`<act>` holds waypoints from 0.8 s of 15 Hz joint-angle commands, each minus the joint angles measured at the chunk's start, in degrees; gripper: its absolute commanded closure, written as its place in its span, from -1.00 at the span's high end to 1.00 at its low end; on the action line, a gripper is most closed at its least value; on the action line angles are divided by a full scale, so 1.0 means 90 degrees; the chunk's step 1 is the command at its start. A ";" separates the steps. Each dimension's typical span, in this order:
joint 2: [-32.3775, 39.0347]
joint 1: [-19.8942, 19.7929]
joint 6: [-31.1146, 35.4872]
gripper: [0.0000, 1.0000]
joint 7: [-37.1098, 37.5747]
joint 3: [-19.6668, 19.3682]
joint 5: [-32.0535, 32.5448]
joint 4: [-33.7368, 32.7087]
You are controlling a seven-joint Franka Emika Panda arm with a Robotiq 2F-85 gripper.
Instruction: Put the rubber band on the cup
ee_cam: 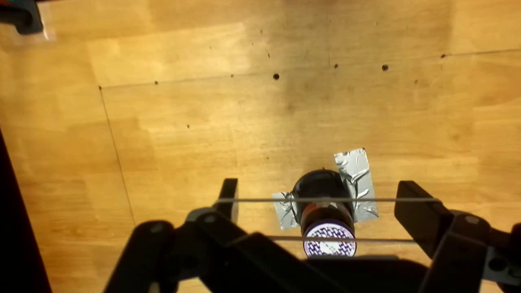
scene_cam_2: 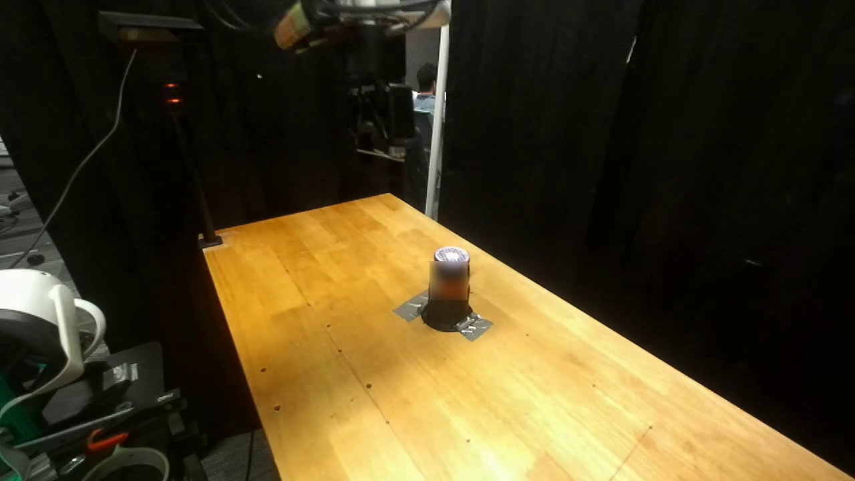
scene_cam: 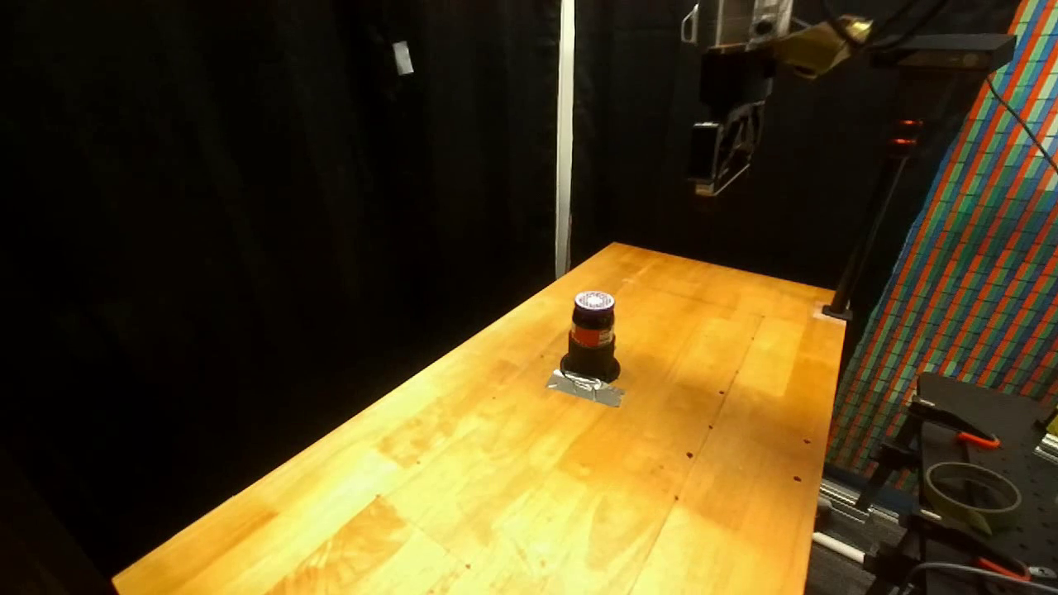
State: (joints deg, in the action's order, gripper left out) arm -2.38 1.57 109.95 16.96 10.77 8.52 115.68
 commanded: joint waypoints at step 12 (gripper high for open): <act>0.4453 0.0262 -0.0040 1.00 -0.2417 -0.0430 -0.0761 -0.4335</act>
State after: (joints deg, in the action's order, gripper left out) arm 32.13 2.85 113.19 -1.43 7.37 2.96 85.07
